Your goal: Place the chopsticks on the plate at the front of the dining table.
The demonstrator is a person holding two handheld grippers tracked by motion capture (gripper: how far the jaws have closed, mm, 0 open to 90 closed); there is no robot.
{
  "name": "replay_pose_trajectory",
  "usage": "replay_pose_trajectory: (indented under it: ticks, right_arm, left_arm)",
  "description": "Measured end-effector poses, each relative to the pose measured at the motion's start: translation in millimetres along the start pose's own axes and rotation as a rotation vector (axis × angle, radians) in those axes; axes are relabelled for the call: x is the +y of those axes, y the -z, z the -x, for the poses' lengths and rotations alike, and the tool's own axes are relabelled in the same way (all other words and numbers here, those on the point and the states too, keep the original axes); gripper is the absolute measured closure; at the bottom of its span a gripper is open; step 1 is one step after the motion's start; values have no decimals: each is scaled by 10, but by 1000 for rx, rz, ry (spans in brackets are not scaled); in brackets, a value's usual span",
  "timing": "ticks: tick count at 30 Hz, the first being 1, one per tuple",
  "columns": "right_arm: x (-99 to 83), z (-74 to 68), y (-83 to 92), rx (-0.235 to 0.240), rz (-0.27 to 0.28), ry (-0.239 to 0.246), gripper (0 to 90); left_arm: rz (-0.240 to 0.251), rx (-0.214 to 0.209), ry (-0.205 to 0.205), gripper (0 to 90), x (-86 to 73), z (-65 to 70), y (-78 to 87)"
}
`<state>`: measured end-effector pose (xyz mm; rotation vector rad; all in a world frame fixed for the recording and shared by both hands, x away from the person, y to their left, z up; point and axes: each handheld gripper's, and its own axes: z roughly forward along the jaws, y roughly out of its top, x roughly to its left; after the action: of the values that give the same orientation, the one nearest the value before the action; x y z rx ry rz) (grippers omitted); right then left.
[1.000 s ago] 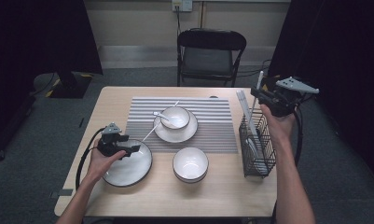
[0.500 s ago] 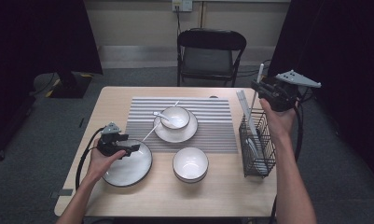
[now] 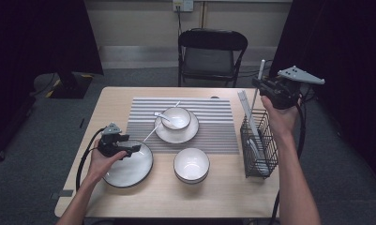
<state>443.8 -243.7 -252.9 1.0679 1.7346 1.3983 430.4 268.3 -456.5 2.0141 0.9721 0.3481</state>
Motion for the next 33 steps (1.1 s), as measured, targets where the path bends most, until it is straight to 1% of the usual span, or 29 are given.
replay_pose_trajectory:
  ticks: [5,7,8,9,14,19,22,23,24,26,28,30,31,33]
  right_arm:
    - [39,-78,-9,20,5,12,854]
    - [33,-99,-30,29,3,11,854]
    - [29,-106,-41,32,2,10,854]
    - [22,-114,-57,38,1,5,854]
    - [9,-173,-116,65,-11,14,854]
    - [0,-238,-186,87,-14,8,854]
    - [-19,-275,-232,101,-17,3,854]
    - [-30,-284,-248,105,-16,1,854]
    - [-44,-300,-271,107,-19,-1,854]
    - [-62,-316,-299,116,-23,-6,854]
    - [-80,-341,-333,118,-29,-11,854]
    - [-90,-363,-352,126,-31,-12,854]
    - [-93,-373,-358,127,-32,-9,854]
    - [-98,-393,-368,132,-33,-6,854]
  left_arm:
    - [-1,3,-8,251,6,-1,5]
    - [4,1,-1,251,6,6,5]
    - [3,5,-9,251,7,-1,10]
    - [3,5,-7,250,6,-2,12]
    - [8,3,3,251,5,3,9]
    - [16,5,-9,248,21,13,23]
    - [19,2,-9,248,28,27,24]
    - [12,2,-18,247,40,45,34]
    - [16,4,-28,243,49,58,40]
    - [26,-10,-37,243,76,84,57]
    - [34,-12,-41,243,98,107,65]
    - [41,-29,-31,244,106,121,70]
    - [40,-34,-34,249,110,122,76]
    - [49,-45,-22,255,114,131,75]
